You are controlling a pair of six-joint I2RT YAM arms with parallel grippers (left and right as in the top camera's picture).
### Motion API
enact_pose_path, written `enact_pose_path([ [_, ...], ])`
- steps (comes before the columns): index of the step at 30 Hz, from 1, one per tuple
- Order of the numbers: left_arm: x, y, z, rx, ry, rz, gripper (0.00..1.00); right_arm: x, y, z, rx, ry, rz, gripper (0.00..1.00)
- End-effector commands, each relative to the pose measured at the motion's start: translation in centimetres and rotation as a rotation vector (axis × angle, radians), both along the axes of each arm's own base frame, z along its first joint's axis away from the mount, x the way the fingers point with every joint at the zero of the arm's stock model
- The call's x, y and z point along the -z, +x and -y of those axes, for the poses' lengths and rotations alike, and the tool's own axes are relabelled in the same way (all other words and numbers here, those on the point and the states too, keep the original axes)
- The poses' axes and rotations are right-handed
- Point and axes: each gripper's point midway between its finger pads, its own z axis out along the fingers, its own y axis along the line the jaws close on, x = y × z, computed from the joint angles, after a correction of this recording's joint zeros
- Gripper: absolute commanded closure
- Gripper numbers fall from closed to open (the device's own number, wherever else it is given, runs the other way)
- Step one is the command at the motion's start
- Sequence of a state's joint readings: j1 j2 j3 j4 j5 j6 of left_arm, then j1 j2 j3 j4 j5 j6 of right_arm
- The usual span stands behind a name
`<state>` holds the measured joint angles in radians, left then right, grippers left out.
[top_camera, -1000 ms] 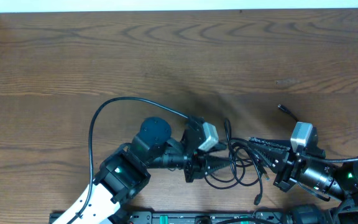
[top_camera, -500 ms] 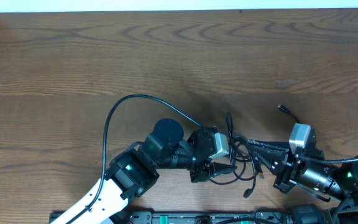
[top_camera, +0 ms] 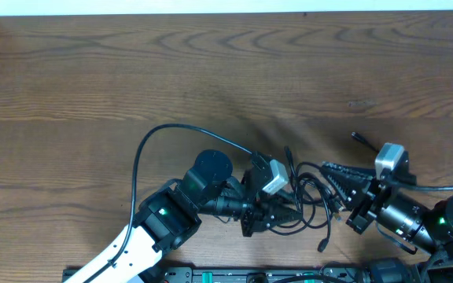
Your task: Untangle cables
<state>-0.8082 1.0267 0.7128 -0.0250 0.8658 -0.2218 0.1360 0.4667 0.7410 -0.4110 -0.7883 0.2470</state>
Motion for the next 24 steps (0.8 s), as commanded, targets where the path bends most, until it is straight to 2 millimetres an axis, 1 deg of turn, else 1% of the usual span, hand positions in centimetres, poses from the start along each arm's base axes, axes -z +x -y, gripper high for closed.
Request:
enact_pose_path([
  [1, -0.9, -0.9, 0.1, -0.006, -0.003, -0.216, 0.81, -0.2, 0.7, 0.7, 0.069, 0.033, -0.036, 0.99],
  [5, -0.8, -0.6, 0.1, -0.081, 0.024, -0.41, 0.81, -0.3, 1.0, 0.9, 0.085, 0.032, -0.032, 0.99],
  [6, -0.7, -0.4, 0.1, -0.106, 0.031, -0.464, 0.79, -0.3, 1.0, 1.0, 0.089, 0.032, -0.03, 0.99],
  [8, -0.6, -0.1, 0.1, -0.153, 0.041, -0.547, 0.72, -0.5, 1.0, 1.0, 0.089, 0.034, -0.022, 0.99],
  [11, -0.3, 0.5, 0.1, -0.233, 0.059, -0.689, 0.7, -1.0, 1.1, 0.9, 0.087, 0.038, 0.004, 0.99],
  [13, 0.1, 0.8, 0.0, -0.292, 0.075, -0.795, 0.63, -1.4, 1.0, 0.9, 0.082, 0.042, 0.024, 0.99],
  [16, 0.5, 0.9, 0.2, -0.345, 0.089, -0.909, 0.58, -1.9, 1.0, 0.8, 0.079, 0.043, 0.048, 0.99],
  [19, 0.9, 0.7, 0.6, -0.397, 0.106, -1.025, 0.52, -1.9, 1.0, 0.8, 0.078, 0.033, 0.06, 0.99],
  [22, 1.1, 0.4, 0.9, -0.446, 0.115, -1.121, 0.38, -1.9, 1.0, 0.8, 0.077, 0.026, 0.07, 0.99],
  [24, 1.2, 0.4, 1.1, -0.479, 0.115, -1.158, 0.35, -1.9, 1.0, 0.9, 0.077, 0.022, 0.074, 0.99],
])
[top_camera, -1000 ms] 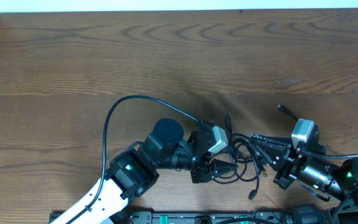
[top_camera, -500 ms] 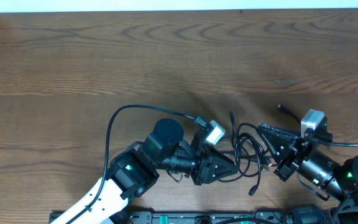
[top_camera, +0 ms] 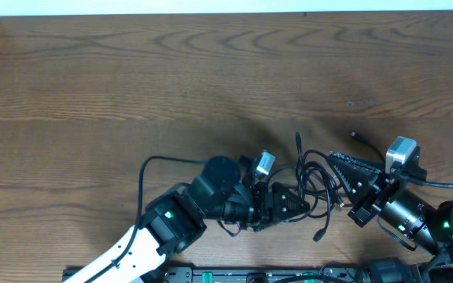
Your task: Untangle cables
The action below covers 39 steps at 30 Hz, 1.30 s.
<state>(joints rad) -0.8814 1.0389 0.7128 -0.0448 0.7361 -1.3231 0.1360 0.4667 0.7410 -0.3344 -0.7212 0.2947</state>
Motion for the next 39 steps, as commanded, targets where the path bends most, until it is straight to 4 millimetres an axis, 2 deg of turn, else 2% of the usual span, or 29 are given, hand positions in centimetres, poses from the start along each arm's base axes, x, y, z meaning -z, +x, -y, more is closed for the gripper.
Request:
enact_pose_path([
  [1, 0.0, 0.7, 0.4, -0.116, 0.02, -0.14, 0.34, -0.4, 0.0, 0.1, 0.008, -0.013, 0.035, 0.99],
  [4, 0.4, 0.9, 0.5, -0.156, 0.033, -0.182, 0.34, -0.6, 0.0, 0.1, 0.008, -0.011, 0.044, 0.99],
  [8, 0.5, 0.9, 0.5, -0.209, 0.036, -0.325, 0.34, -1.5, 0.0, 0.1, 0.008, -0.005, 0.088, 0.99],
  [13, 0.7, 1.0, 0.6, -0.261, 0.042, -0.467, 0.31, -2.6, 0.0, 0.1, 0.008, 0.002, 0.139, 0.99],
  [20, 1.2, 0.3, 1.3, -0.294, 0.06, -0.58, 0.23, -2.6, -0.3, -0.1, -0.011, -0.008, 0.153, 0.99],
  [27, 2.1, 0.3, 1.8, -0.354, 0.078, -0.58, 0.08, -2.6, -0.3, -0.1, -0.012, -0.011, 0.156, 0.99],
  [30, 2.0, 0.9, 1.8, -0.393, 0.069, -0.604, 0.06, -2.6, -0.3, -0.1, -0.016, -0.011, 0.156, 0.99],
  [36, 0.2, 1.7, 2.5, -0.39, -0.014, -0.564, 0.06, -2.5, -0.3, -0.1, -0.014, -0.016, 0.158, 0.99],
  [39, 0.3, 2.5, 2.3, -0.436, -0.022, -0.546, 0.06, -2.5, -0.3, -0.1, -0.015, -0.016, 0.157, 0.99],
])
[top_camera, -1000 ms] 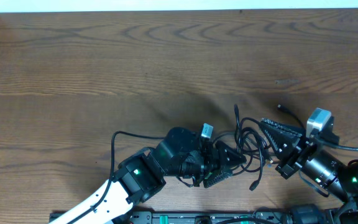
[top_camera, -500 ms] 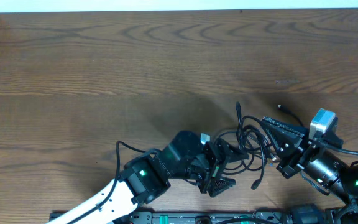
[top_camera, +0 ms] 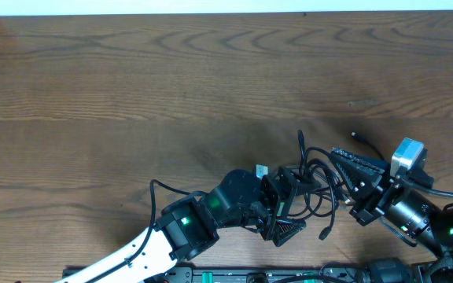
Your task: Untangle cables
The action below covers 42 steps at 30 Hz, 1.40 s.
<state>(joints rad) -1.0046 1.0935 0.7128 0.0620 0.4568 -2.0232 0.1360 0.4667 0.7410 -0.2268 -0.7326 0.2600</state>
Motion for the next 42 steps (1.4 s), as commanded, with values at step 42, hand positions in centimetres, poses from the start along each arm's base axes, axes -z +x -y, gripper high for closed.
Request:
enact_pose_path([
  [42, 1.6, 0.7, 3.4, -0.028, -0.002, 0.042, 0.36, 0.0, -0.1, 0.0, -0.001, -0.01, 0.007, 0.99],
])
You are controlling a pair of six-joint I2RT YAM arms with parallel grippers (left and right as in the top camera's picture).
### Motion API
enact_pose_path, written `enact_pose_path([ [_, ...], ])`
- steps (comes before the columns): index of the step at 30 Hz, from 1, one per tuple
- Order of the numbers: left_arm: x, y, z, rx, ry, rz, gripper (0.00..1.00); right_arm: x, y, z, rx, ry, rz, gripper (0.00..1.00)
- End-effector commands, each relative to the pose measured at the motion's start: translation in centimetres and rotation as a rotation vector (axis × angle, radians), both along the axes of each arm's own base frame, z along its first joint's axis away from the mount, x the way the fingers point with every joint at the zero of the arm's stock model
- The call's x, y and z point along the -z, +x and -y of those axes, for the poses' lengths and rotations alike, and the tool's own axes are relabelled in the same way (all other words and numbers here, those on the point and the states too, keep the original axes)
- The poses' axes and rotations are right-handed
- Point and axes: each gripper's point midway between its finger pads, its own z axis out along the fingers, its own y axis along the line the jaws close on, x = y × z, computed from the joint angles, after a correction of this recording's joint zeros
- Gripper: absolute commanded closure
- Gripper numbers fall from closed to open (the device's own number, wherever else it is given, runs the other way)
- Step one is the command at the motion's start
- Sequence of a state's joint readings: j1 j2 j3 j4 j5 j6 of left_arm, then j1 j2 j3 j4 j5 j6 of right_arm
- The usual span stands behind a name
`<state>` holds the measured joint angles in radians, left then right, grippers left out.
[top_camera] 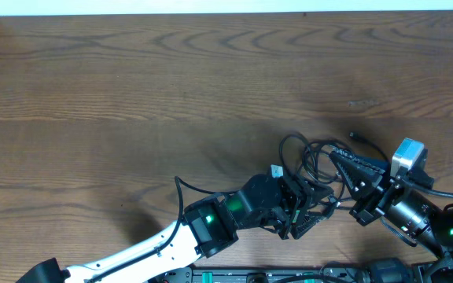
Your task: Untangle cables
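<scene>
A tangle of black cables (311, 161) lies on the wooden table (211, 86) at the front right, its loops piled between the two arms. My left gripper (314, 207) reaches in from the left with its fingertips drawn together in the lower loops, shut on a strand. One black strand (181, 187) trails back along the left arm. My right gripper (338, 169) points up-left into the tangle from the right; its two fingers stand apart with strands around them. A small plug end (353, 135) lies just beyond it.
The table's front edge, with the arms' mounting rail (289, 275), runs right under both grippers. A pale wall edge (211, 6) borders the far side. The left arm's white link (132, 255) crosses the front left.
My left gripper has moved further right, deeper into the tangle, and its fingers have closed together. The loops have bunched to the right and the trailing strand has shortened. The right arm has kept its place.
At first a long loop of cable arched far out to the left, with my left gripper at the tangle's left side. At each later moment the left gripper stood further right and the loop was smaller. The right gripper shifted slightly right, then stayed.
</scene>
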<state>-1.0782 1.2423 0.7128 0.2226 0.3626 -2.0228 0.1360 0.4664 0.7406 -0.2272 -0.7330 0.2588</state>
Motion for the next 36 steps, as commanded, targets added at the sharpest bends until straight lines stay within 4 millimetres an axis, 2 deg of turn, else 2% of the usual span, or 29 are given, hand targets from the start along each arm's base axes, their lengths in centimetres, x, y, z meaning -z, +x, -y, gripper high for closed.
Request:
enact_pose_path([
  [1, -0.4, 0.5, 0.0, -0.011, 0.0, 0.029, 0.36, 0.3, 0.0, 0.1, 0.009, -0.011, -0.01, 0.98],
  [4, 0.9, 1.4, -1.0, 0.005, 0.073, 0.11, 0.36, 2.4, 0.9, 1.0, 0.08, -0.026, -0.109, 0.76],
  [5, 1.3, 1.6, -1.3, 0.011, 0.096, 0.133, 0.36, 3.1, 1.1, 1.3, 0.106, -0.033, -0.142, 0.71],
  [8, 3.1, 2.4, -2.7, 0.03, 0.191, 0.183, 0.36, 5.8, 1.9, 2.7, 0.208, -0.066, -0.252, 0.47],
  [11, 5.1, 3.0, -4.5, 0.045, 0.291, 0.2, 0.36, 7.9, 1.6, 3.2, 0.225, -0.151, -0.29, 0.43],
  [12, 5.5, 3.4, -5.1, 0.057, 0.321, 0.225, 0.36, 8.6, 1.4, 3.2, 0.22, -0.178, -0.301, 0.38],
  [16, 5.9, 4.8, -6.5, 0.13, 0.387, 0.399, 0.36, 10.9, 0.7, 3.3, 0.196, -0.271, -0.333, 0.25],
  [19, 5.9, 5.5, -7.2, 0.182, 0.418, 0.517, 0.36, 12.8, 0.4, 3.3, 0.185, -0.3, -0.39, 0.23],
  [23, 6.3, 6.0, -8.4, 0.225, 0.47, 0.587, 0.36, 15.5, 0.7, 3.3, 0.177, -0.317, -0.462, 0.22],
  [30, 7.4, 6.1, -11.6, 0.278, 0.572, 0.605, 0.36, 20.7, 1.1, 3.0, 0.145, -0.336, -0.603, 0.23],
  [36, 7.8, 6.1, -13.8, 0.305, 0.631, 0.611, 0.36, 23.5, 1.5, 2.5, 0.113, -0.337, -0.662, 0.23],
])
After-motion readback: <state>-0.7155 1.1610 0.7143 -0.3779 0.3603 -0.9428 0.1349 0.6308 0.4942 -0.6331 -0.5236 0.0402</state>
